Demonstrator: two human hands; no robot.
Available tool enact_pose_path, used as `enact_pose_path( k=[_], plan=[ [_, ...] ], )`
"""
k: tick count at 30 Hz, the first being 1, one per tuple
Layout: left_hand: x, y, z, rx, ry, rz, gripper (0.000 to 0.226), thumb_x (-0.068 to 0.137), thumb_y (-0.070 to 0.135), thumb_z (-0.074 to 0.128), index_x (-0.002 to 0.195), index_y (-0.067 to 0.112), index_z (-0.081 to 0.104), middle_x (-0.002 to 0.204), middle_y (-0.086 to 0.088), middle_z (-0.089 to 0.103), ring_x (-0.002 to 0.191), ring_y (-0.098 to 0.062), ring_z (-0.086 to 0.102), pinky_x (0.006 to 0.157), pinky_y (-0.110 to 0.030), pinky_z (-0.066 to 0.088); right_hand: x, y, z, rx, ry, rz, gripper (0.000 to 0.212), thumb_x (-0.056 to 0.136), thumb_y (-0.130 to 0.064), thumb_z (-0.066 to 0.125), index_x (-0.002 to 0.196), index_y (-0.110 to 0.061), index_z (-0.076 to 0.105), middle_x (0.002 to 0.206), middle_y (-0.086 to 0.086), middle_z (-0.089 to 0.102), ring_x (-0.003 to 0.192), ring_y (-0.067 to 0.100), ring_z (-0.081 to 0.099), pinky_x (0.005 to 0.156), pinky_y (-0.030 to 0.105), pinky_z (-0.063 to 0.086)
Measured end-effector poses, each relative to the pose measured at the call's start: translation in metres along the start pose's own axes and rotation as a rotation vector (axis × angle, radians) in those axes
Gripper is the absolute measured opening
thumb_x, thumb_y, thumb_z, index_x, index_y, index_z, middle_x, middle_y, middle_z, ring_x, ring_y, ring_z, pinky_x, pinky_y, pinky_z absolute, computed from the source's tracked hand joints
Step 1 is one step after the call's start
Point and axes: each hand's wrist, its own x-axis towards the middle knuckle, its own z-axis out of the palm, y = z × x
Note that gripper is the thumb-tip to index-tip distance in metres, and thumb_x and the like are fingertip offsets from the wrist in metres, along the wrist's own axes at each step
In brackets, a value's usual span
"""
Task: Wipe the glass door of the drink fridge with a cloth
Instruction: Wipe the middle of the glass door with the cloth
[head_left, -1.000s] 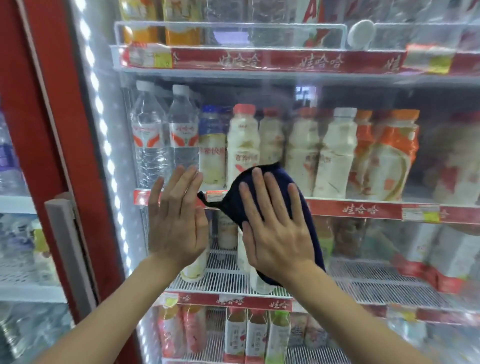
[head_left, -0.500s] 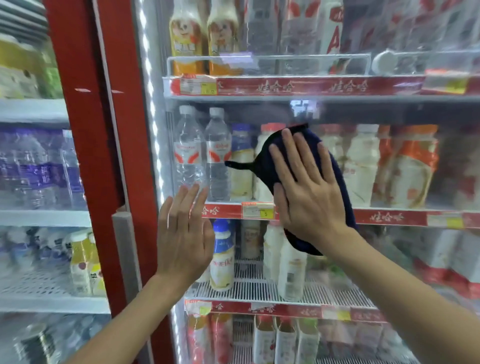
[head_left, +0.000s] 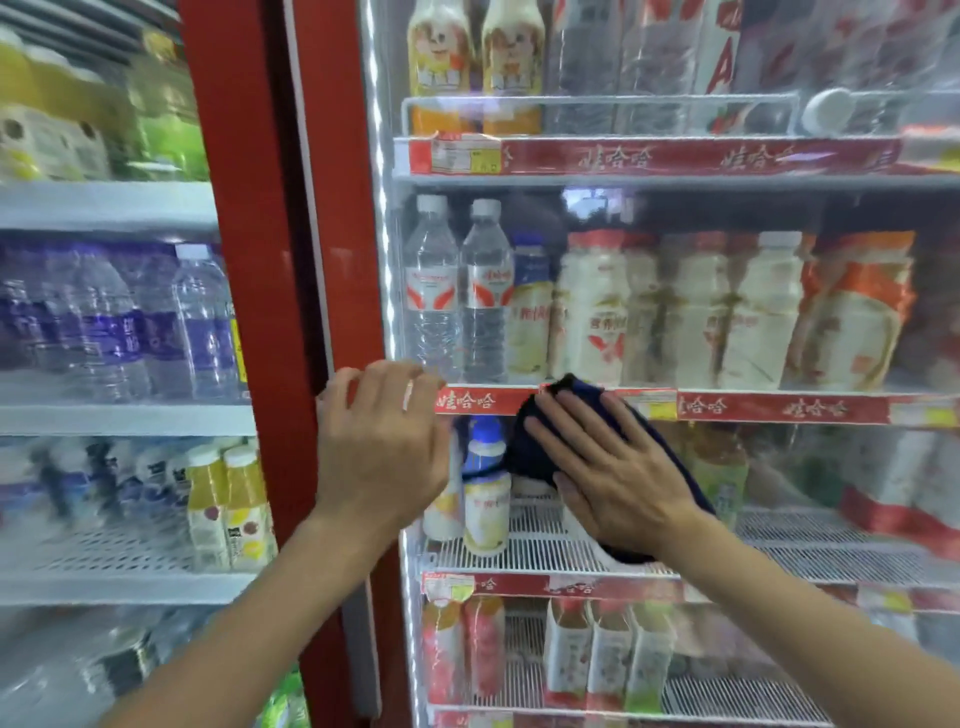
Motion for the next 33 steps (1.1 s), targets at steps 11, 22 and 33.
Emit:
enact_pose_path(
  k=[11,22,33],
  plan=[
    [-0.021,-0.039,0.016,-0.537,0.178,-0.184,0.031,0.097,0.009,0.044,0.074,0.002,0.062,0.071,-0.007,0.056,0.068,-0.023,0.048,0.066,-0.039,0.041,0.059,-0.086,0.018,0.102,0.194,0.384,0.064,0.103,-0.029,0.04,0.16,-0.007,0.025,0.168,0.017,0.013,0.158,0.033,0.012,0.127,0.057,0.01],
    [-0.036,-0.041,0.017,-0.719,0.177,-0.187,0.023,0.093,0.003,0.042,0.089,0.0,0.064,0.089,-0.007,0.061,0.09,-0.017,0.051,0.079,-0.039,0.044,0.126,-0.079,-0.001,0.101,0.199,0.425,0.062,0.105,-0.029,0.034,0.162,-0.009,0.018,0.168,0.016,0.008,0.158,0.032,0.007,0.128,0.054,0.004],
    [-0.036,-0.038,0.02,-0.767,0.283,-0.208,0.019,0.091,0.002,0.042,0.085,0.005,0.06,0.085,0.002,0.057,0.082,-0.016,0.053,0.077,-0.03,0.043,0.092,-0.183,0.043,0.119,0.181,0.559,0.071,0.102,-0.034,0.035,0.163,-0.009,0.01,0.17,0.017,0.0,0.159,0.032,0.004,0.128,0.054,0.003]
  ],
)
